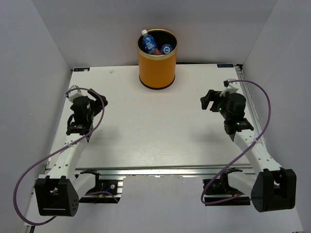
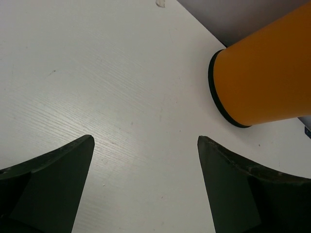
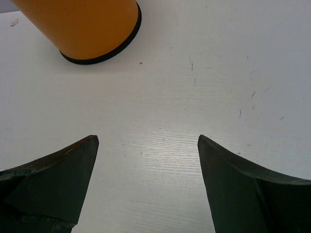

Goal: Put the plastic bottles in the bin

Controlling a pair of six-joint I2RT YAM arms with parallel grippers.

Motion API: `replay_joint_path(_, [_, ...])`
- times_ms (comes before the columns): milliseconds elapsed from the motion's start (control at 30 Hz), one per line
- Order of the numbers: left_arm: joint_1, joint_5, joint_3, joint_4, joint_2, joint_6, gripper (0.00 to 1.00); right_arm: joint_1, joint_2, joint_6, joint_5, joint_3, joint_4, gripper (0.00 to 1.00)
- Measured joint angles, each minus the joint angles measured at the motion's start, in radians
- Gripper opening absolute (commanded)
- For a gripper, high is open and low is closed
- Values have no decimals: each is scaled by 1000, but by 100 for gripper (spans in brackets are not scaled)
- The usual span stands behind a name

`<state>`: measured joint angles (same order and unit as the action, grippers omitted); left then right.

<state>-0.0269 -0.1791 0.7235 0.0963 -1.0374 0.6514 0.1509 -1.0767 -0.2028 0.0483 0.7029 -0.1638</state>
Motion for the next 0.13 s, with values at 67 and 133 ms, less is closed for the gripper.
replay_joint_path(67, [4, -1, -13, -20, 17, -1, 98, 0, -11, 0, -2, 11, 3, 89])
replay_joint_path(133, [6, -3, -24, -29, 32, -6, 98, 0, -21, -1, -1, 24, 1, 89])
